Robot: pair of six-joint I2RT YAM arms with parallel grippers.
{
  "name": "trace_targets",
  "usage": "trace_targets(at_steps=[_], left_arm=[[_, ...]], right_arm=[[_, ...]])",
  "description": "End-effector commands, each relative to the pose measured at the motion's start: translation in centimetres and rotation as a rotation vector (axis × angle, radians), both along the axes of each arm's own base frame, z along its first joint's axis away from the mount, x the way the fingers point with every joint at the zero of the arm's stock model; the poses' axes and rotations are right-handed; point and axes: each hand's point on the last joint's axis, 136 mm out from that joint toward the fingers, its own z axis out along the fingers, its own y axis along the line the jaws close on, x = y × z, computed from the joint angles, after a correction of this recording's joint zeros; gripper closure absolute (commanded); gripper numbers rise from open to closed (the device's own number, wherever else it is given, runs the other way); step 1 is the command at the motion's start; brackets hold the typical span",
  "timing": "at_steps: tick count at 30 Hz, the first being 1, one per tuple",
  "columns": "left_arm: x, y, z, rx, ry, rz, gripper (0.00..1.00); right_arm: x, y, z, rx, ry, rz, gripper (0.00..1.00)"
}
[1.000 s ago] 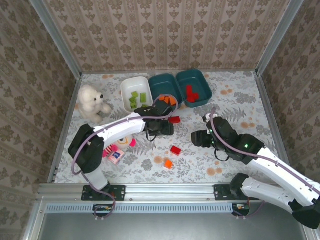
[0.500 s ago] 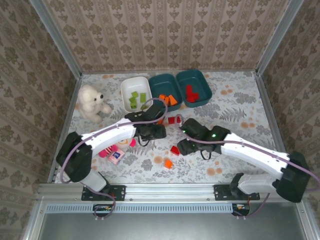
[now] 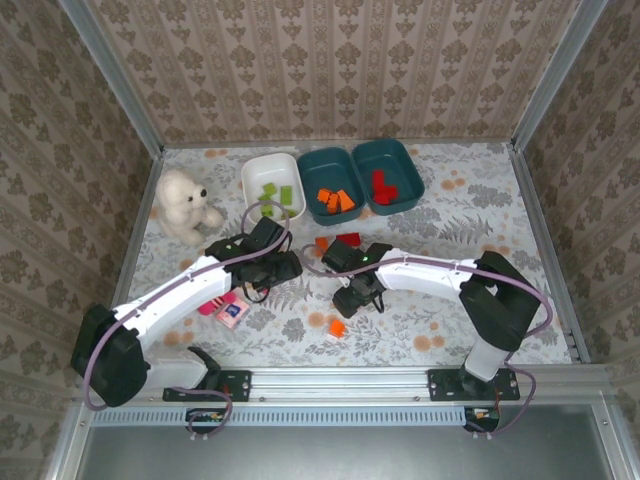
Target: Sort the legos into containers by color
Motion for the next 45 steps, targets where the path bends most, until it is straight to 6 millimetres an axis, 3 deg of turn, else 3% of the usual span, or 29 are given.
trace_targets(at_steps=[1, 16, 20, 23, 26, 29, 32, 38, 41, 45], left_arm=[[-0.3, 0.9, -0.2, 0.022, 0.014, 0.025, 0.37], [0.5, -0.1, -0.1, 0.020, 0.021, -0.019, 0.37], [0.7, -0.6, 0.3, 0.016, 0.010, -0.044, 0.38], [1.1, -1.0, 0.8, 0.017, -0.007, -0.073, 0.38], [1.7, -1.9, 1.3, 0.008, -0.023, -0.106, 0.38], [2.3, -2.9, 1.6, 0.001, -0.034, -0.136, 0.38], [3.0, -3.9, 2.0, -0.004, -0.050, -0.170, 0.38], [4.0, -5.2, 2.6, -0.013, -0.069, -0.211, 0.38], [4.3, -5.7, 2.9, -0.018, -0.081, -0.232, 0.38], [4.4, -6.1, 3.5, -0.022, -0.098, -0.269, 0.38]], right_arm=[[0.2, 0.7, -0.4, 0.002, -0.001, 0.042, 0.35], [1.0, 1.4, -1.8, -0.009, 0.000, 0.014, 0.61], [2.4, 1.1, 1.1, 0.027, -0.064, -0.044, 0.69], [5.5, -0.5, 5.8, 0.098, -0.156, -0.151, 0.70], [9.9, -3.3, 10.3, 0.167, -0.241, -0.283, 0.71], [14.7, -5.8, 12.9, 0.207, -0.304, -0.391, 0.71], [19.9, -8.5, 13.9, 0.222, -0.340, -0.500, 0.72], [29.2, -12.9, 12.6, 0.232, -0.363, -0.700, 0.72], [32.5, -13.5, 10.7, 0.226, -0.350, -0.738, 0.72], [34.7, -14.3, 7.6, 0.212, -0.329, -0.790, 0.72]])
